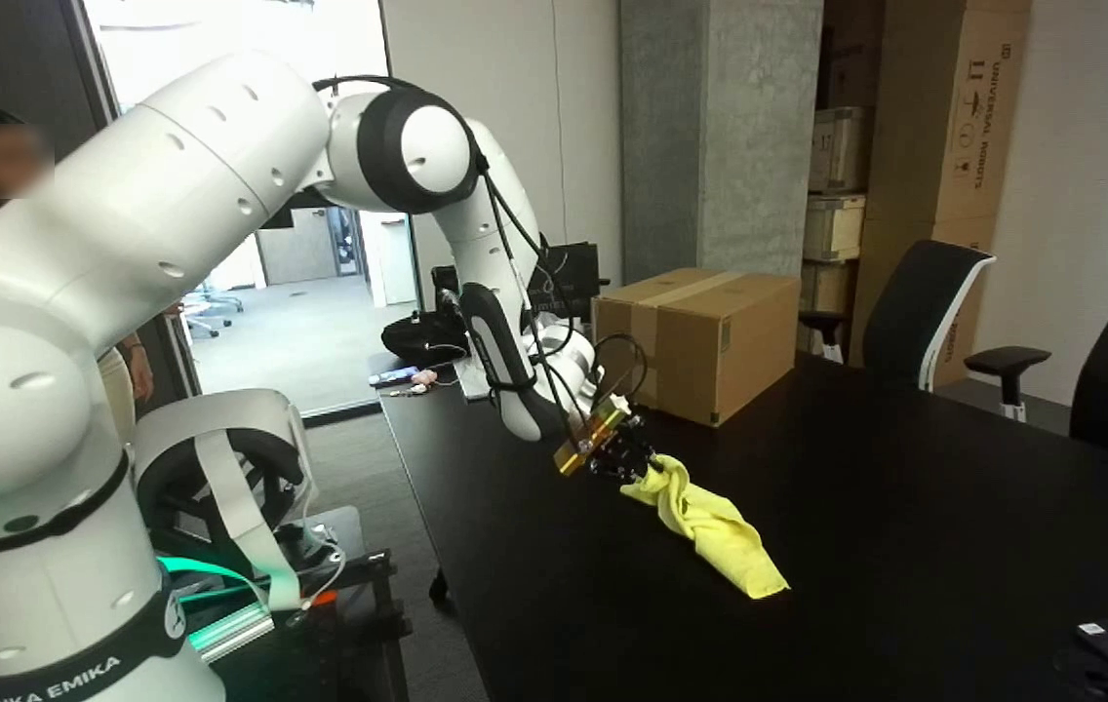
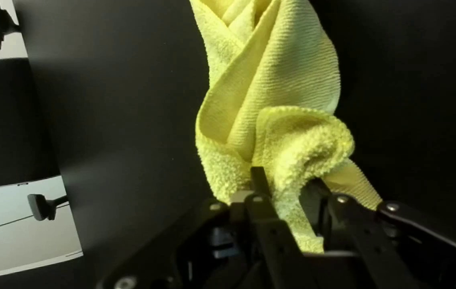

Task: Fold the cloth

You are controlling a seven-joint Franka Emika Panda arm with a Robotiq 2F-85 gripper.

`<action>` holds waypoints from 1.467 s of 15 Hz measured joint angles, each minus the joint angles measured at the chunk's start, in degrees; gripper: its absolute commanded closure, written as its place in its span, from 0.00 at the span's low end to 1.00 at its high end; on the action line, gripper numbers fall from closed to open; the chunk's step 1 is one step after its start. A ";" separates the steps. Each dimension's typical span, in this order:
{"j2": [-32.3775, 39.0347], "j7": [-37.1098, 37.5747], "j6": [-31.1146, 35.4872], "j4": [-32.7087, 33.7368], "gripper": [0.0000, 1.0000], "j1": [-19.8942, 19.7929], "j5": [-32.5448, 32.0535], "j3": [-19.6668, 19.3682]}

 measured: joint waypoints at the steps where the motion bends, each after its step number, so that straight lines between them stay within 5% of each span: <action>1: 0.00 0.36 -0.45 0.30 0.32 -1.15 -0.57 1.13; 6: -0.13 4.08 -0.68 2.93 0.00 -7.01 -0.57 5.00; 14: -4.71 5.69 2.85 5.97 0.00 -16.29 11.16 6.84; 18: -8.57 4.57 5.34 6.16 0.00 -20.09 22.27 6.41; 22: -12.52 -4.16 4.54 3.15 0.00 -22.56 37.48 5.03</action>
